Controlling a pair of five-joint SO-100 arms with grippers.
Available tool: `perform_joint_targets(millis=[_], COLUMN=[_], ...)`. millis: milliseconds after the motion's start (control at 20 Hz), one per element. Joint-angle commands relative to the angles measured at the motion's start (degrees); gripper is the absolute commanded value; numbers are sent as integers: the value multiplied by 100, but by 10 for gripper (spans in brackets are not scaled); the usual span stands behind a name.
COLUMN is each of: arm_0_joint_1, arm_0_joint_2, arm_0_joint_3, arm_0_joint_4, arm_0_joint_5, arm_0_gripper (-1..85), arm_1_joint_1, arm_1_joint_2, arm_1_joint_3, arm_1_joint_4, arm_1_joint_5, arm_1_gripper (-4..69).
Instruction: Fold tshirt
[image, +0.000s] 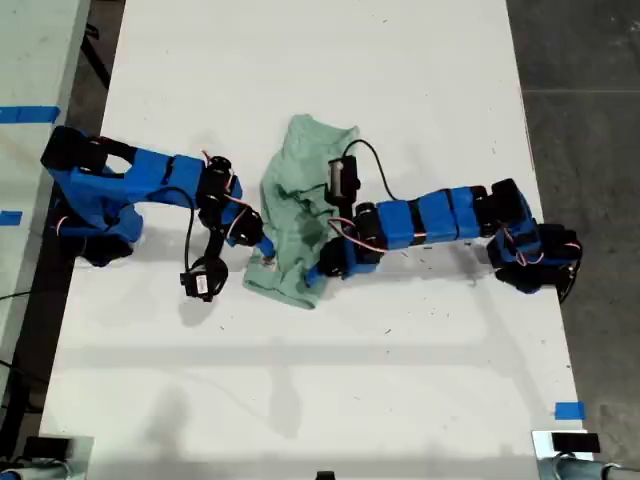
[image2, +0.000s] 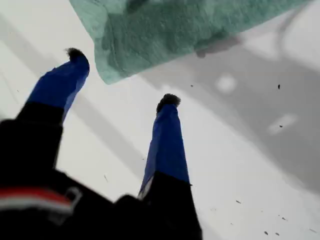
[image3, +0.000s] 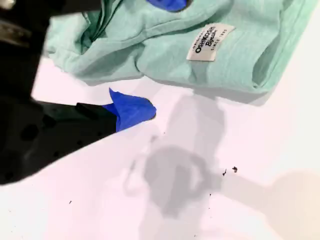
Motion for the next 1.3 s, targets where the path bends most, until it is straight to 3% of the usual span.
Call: perform_joint_targets(millis=[0,300,450,550,600,750,1000,1250], arm_0_joint_1=[-167,-343,-316,-316,-308,-237,132,598], arm_0_joint_2=[-308,-1854,-1986,-1969,-1934,-1898,-1591,-2206], arm_0_joint_3=[-255,-255,-281,-281,-281,-369,-1538,-4368], arm_0_joint_4=[-334,-1266,-1406,-1477,-1547,-1591,-668,984], arm_0_joint_5=[88,35,-35,-26,-44,-176,-105,290], arm_0_gripper=[266,185,101,18,0,0,0,0], arm_1_joint_1=[167,396,378,343,316,229,-44,-562], arm_1_joint_2=[-220,-1257,-1582,-1652,-1652,-1547,-343,940], arm_1_joint_3=[-598,-844,-853,-844,-844,-844,-589,-334], arm_1_joint_4=[-448,-1213,-1301,-1292,-1292,-1310,-800,-325], arm_1_joint_5=[-237,-545,-492,-378,-404,-457,-738,-1099], arm_1_gripper=[265,239,162,13,-21,-23,-22,-22])
